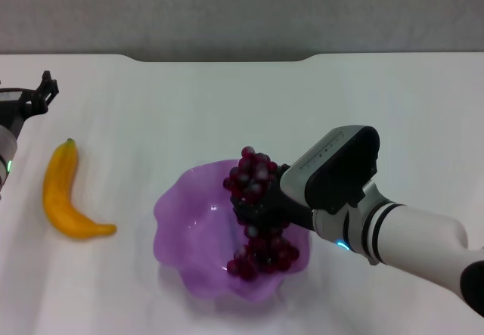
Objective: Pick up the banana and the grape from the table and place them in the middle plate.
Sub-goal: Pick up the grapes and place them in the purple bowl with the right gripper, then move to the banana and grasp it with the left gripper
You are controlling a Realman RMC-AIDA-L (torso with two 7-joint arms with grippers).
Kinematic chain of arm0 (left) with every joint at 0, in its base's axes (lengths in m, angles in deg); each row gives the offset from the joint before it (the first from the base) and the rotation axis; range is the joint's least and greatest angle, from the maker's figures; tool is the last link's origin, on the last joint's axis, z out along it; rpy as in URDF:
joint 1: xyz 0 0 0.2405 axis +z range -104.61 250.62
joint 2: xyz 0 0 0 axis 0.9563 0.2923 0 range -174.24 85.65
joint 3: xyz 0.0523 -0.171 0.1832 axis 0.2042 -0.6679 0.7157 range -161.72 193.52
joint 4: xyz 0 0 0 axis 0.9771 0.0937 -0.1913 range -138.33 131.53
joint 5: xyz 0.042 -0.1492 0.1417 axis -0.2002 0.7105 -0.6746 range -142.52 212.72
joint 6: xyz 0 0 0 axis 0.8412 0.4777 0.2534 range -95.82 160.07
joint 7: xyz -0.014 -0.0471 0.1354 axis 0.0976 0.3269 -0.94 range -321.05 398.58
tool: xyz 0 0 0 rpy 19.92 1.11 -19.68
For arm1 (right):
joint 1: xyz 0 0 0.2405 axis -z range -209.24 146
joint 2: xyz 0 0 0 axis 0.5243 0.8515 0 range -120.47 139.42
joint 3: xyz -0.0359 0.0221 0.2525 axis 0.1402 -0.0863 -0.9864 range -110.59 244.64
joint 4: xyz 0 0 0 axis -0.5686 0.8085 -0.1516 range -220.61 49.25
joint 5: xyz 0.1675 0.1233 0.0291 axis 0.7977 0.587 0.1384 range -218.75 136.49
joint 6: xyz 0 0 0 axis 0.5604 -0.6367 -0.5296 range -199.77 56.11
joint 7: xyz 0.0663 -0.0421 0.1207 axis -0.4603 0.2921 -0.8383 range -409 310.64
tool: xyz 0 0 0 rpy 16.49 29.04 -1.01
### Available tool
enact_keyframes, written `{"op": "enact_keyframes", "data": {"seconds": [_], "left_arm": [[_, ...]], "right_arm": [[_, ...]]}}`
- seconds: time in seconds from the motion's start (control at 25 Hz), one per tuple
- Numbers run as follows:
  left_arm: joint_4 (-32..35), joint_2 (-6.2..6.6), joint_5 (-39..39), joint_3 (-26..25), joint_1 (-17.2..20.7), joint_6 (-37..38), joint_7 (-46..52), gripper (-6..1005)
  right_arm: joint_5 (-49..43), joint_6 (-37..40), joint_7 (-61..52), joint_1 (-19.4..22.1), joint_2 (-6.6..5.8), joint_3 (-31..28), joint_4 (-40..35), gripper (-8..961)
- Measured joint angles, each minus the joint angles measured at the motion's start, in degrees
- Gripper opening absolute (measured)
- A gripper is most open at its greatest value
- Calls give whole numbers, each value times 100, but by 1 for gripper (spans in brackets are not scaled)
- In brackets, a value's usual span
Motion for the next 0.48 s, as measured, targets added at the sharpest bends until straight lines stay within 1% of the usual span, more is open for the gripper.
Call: {"op": "enact_keyframes", "data": {"seconds": [0.12,0.36,0.48], "left_arm": [[0,0,0,0,2,0,0,892],[0,0,0,0,18,0,0,892],[1,0,0,0,22,0,0,892]], "right_arm": [[0,185,146,60,7,57,-86,725],[1,1021,603,231,9,162,-231,838],[1,1488,691,332,7,192,-304,837]]}}
